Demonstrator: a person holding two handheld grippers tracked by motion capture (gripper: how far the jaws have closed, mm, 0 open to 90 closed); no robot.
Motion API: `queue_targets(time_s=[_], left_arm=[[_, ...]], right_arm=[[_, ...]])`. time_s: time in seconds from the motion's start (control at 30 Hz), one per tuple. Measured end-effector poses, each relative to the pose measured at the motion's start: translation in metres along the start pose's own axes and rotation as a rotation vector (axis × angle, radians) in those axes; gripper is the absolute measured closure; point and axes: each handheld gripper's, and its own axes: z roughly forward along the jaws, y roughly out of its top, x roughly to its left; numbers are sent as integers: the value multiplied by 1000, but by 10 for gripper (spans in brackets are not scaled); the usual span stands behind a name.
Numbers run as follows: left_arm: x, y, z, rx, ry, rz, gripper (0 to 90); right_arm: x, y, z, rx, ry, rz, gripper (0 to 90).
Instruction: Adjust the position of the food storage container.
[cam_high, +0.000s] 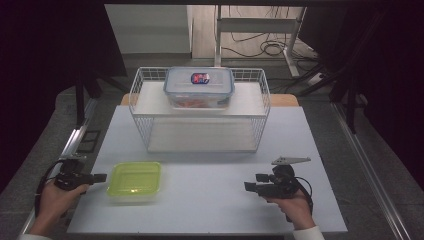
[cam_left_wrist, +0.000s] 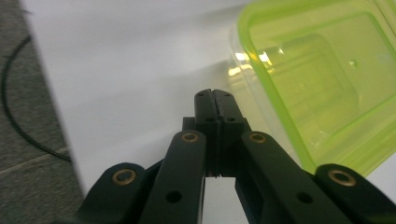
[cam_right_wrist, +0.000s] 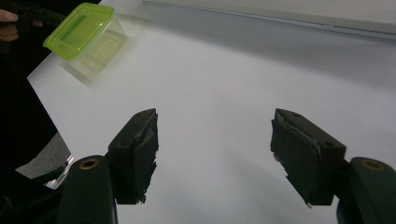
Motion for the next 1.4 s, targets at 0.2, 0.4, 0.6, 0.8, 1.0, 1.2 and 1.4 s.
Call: queue_targets(time_s=[0.2,0.4,0.6,0.8,1.0,1.2,1.4], left_arm=[[-8,2,11,20,-24,7,900],[-17,5,18,29,-34,25,900],[-29,14,24,33,-48,46,900],[-44,22,33,40,-71,69,900],[-58,27,45,55,-84,92,900],[-67,32,52,57,-98,97,900],[-76,35,58,60,-127,102,900]], right_arm=[[-3,-1,-3,-9,-3,9,321],[-3,-1,-5,-13,-2,11,320],[-1,0,-4,-14,1,8,320],[-2,-1,-5,-9,1,12,320],[-2,-1,-5,-12,4,11,318],[-2,-1,-5,-6,5,12,318],[-2,-1,-3,-3,5,11,316]])
